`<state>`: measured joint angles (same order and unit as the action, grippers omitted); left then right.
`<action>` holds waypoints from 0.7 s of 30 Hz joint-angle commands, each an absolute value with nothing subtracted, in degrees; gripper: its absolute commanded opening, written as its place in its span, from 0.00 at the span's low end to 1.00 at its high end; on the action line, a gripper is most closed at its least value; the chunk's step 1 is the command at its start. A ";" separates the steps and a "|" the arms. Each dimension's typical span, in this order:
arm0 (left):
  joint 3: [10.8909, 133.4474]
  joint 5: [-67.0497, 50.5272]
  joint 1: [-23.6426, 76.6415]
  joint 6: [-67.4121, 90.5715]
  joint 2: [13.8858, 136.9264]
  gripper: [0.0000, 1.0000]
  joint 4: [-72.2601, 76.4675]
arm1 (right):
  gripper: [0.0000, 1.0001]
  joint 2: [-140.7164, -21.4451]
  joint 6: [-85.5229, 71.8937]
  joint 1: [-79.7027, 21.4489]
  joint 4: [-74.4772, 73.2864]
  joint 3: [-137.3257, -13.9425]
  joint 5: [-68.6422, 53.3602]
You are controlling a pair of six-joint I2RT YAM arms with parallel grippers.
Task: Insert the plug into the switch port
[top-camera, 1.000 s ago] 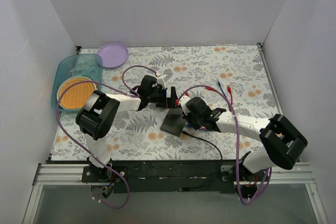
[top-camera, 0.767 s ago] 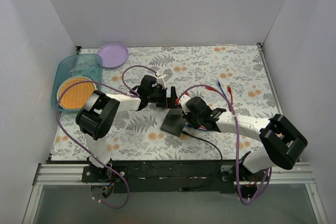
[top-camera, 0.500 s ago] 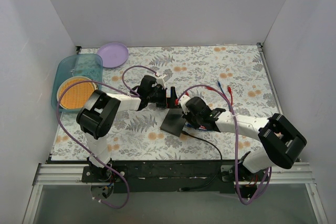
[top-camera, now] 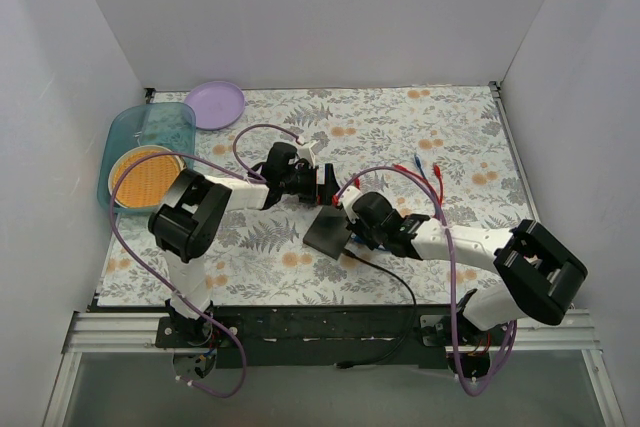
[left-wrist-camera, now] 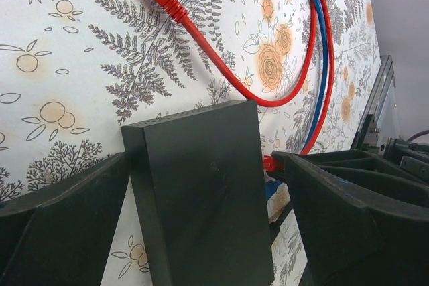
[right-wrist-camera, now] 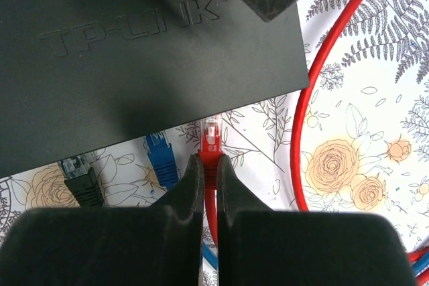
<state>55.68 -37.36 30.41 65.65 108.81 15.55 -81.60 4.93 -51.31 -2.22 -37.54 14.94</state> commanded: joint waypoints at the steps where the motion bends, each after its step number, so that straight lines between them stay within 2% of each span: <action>1: 56.95 -44.21 31.38 67.59 109.25 0.98 17.05 | 0.01 -79.63 4.92 -52.91 5.10 -37.27 14.50; 21: 48.17 -38.32 31.29 67.33 102.48 0.98 12.05 | 0.01 -78.05 2.20 -57.57 11.24 -33.05 20.92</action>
